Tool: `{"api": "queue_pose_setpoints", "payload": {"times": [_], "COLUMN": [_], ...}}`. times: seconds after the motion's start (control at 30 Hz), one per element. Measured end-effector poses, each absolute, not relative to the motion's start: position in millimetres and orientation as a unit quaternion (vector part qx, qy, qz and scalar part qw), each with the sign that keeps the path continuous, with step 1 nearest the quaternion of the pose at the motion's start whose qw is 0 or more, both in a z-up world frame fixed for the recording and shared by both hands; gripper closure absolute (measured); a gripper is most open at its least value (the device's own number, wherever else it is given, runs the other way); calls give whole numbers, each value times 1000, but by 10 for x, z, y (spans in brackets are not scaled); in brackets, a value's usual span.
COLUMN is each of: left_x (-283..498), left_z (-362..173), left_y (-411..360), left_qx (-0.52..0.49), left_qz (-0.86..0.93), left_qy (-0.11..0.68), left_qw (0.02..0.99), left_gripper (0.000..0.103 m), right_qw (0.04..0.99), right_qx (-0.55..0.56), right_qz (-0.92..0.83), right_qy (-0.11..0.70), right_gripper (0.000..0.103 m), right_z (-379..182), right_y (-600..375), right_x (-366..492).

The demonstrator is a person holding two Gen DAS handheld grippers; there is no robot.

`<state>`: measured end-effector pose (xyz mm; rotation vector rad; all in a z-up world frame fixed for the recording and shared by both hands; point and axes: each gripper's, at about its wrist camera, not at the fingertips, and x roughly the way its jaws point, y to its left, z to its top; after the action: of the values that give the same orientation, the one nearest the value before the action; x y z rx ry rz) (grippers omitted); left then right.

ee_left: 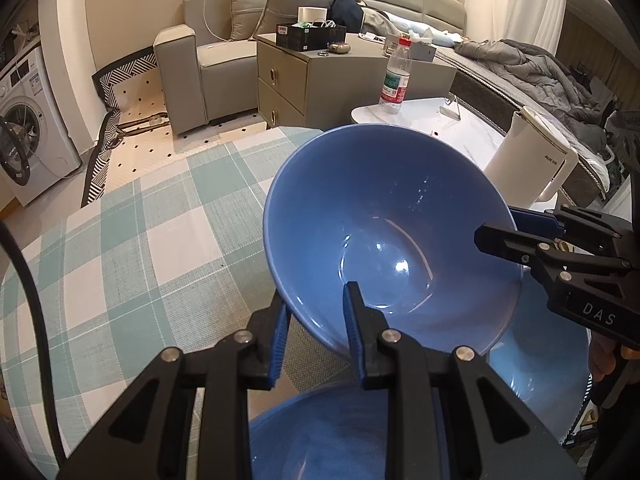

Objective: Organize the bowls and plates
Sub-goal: 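Lift the blue bowl with both grippers and carry it over another blue bowl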

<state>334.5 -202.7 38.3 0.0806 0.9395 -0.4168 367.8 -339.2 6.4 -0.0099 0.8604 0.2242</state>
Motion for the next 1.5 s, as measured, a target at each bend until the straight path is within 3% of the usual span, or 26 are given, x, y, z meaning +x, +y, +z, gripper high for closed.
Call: {"api": "queue_pose_setpoints", "payload": {"times": [1.5], "left_x": [2515], "left_z": [1136], "left_y": [-1556], "left_qx": [24], "left_qz": [-191], "left_qy": [367], "left_qw": [910], "left_gripper": [78], "right_qw": [931], "right_qx": [-2], "right_qz": [140], "right_qy": [337], "right_gripper": [69], "right_z": [937], "right_y": [-2917], "right_x": [2608]}}
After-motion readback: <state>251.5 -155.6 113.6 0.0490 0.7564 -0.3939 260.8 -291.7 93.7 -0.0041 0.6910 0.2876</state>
